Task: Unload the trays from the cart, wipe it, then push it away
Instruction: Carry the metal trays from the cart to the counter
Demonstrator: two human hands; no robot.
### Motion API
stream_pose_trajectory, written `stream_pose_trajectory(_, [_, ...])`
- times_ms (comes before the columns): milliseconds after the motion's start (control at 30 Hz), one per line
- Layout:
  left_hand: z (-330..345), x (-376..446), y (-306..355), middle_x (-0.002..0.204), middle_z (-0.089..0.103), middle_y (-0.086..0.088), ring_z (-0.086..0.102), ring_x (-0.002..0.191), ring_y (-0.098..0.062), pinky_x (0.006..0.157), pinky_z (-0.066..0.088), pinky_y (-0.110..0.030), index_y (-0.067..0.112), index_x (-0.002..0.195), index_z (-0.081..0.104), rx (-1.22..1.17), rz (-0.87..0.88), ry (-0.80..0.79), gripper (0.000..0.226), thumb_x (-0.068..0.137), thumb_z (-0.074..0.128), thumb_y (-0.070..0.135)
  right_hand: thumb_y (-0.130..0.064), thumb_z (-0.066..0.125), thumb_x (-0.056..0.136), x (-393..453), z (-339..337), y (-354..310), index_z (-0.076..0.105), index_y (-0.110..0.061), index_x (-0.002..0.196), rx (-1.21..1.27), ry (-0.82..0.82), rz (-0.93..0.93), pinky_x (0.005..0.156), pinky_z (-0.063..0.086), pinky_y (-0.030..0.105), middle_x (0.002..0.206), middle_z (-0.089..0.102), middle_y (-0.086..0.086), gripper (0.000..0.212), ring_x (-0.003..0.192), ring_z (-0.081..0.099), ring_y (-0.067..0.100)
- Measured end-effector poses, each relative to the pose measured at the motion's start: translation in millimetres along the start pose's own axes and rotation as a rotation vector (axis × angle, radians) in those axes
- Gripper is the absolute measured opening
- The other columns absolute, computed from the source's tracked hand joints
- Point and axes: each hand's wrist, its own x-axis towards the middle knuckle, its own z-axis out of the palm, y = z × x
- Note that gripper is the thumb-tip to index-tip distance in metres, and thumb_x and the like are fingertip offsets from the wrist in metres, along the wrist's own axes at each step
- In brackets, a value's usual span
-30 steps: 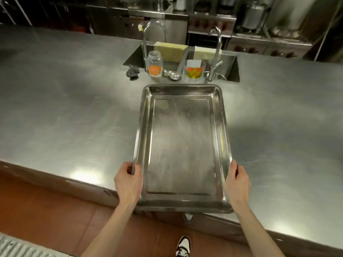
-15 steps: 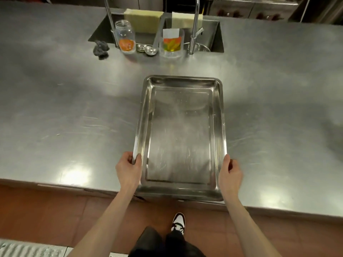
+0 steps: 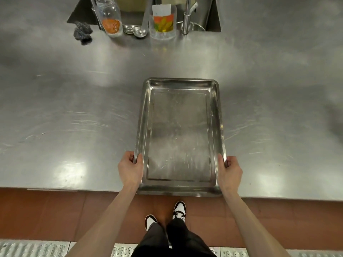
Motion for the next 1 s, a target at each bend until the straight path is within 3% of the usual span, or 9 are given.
stream_pose_trajectory(300, [3,2,-14,0.057,0.055,0.006,0.055,0.056,-0.004,0.05,0.038,-0.015,0.024,0.073,0.058,0.009,-0.005,-0.013,0.025,0.094,0.071,0.023,-0.039,0.063,0.101,1,10,5,0.047,-0.024,0.072,-0.026,-0.011,-0.019,0.049,0.034,0.027,0.058,0.048,-0.004,0.037,0.052,0.046,0.013])
stream_pose_trajectory(700, [3,14,-4,0.066,0.061,0.002,0.055,0.059,-0.01,0.053,0.036,-0.014,0.02,0.085,0.063,0.068,0.007,-0.06,0.015,0.098,0.069,0.023,-0.039,0.061,0.103,5,17,1,0.042,-0.024,0.072,-0.053,-0.022,0.023,0.049,0.031,0.026,0.06,0.052,-0.002,0.039,0.054,0.049,0.015])
stream_pose_trajectory(833, [2,15,-2,0.067,0.062,0.003,0.056,0.06,-0.011,0.056,0.038,-0.021,0.02,0.085,0.064,0.073,-0.011,-0.065,0.015,0.098,0.069,0.024,-0.045,0.056,0.104,7,16,-3,0.046,-0.024,0.075,-0.052,-0.034,0.025,0.05,0.034,0.029,0.062,0.055,-0.002,0.037,0.058,0.054,0.021])
stream_pose_trajectory(933, [-1,14,3,0.077,0.067,0.008,0.065,0.071,-0.016,0.061,0.042,-0.029,0.024,0.091,0.065,0.112,0.001,-0.057,0.013,0.098,0.067,0.035,-0.053,0.047,0.105,5,15,-8,0.056,-0.022,0.098,-0.073,-0.024,0.036,0.063,0.045,0.033,0.089,0.064,-0.002,0.033,0.079,0.063,0.022])
stream_pose_trajectory(1000, [-4,11,11,0.102,0.068,0.01,0.066,0.092,-0.016,0.075,0.049,-0.033,0.026,0.115,0.066,0.138,0.047,-0.034,0.024,0.099,0.063,0.043,-0.053,0.041,0.106,5,12,-18,0.056,-0.02,0.124,-0.084,0.01,0.004,0.079,0.055,0.041,0.119,0.06,0.001,0.041,0.101,0.063,0.023])
